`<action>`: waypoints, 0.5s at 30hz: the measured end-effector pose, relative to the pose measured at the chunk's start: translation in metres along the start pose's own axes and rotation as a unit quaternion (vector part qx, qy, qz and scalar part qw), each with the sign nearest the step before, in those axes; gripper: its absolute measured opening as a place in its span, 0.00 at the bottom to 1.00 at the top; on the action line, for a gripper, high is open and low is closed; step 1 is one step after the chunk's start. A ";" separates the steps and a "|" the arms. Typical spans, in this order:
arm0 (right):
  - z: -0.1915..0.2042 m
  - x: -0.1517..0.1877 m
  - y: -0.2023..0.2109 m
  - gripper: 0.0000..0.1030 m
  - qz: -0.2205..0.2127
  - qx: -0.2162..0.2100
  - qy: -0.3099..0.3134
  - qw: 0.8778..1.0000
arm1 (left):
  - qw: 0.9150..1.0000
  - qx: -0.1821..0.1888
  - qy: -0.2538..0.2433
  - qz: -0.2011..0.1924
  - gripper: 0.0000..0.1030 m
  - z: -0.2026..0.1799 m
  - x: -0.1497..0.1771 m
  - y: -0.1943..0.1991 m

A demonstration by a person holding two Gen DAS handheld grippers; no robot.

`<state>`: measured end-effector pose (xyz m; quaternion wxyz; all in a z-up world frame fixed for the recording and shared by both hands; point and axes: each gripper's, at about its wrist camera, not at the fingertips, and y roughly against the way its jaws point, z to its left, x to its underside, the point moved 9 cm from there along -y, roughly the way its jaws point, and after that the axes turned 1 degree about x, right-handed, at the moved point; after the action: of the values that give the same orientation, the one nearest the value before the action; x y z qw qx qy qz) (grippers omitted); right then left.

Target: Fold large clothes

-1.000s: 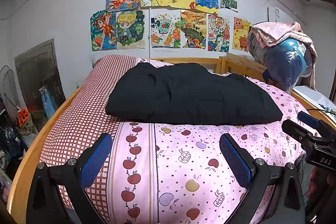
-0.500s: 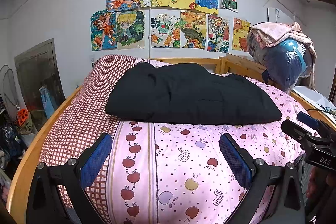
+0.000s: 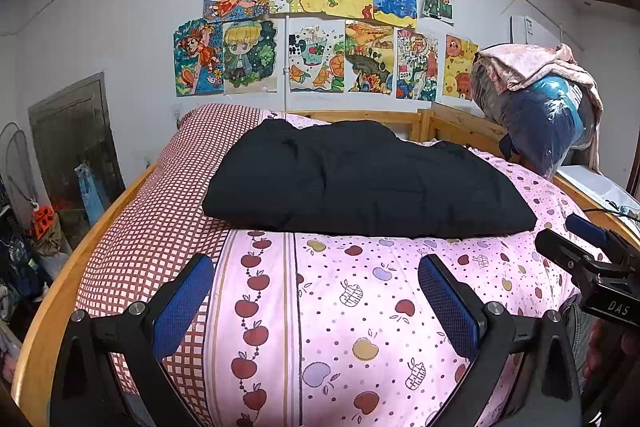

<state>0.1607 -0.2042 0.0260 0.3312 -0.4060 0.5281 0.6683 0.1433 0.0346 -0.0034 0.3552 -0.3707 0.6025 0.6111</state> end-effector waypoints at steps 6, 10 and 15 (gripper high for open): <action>-0.001 0.001 0.000 0.93 0.000 0.000 -0.001 1.000 | 1.000 0.000 0.000 0.000 1.00 -0.001 0.001 0.000; -0.001 0.000 0.000 0.93 0.000 -0.001 0.000 1.000 | 1.000 0.000 0.001 0.001 1.00 -0.001 0.001 0.000; -0.001 0.000 0.000 0.93 0.000 -0.001 0.000 1.000 | 1.000 0.001 0.002 0.001 1.00 -0.002 0.001 0.000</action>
<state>0.1609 -0.2057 0.0256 0.3307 -0.4064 0.5277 0.6685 0.1428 0.0322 -0.0047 0.3537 -0.3711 0.6041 0.6101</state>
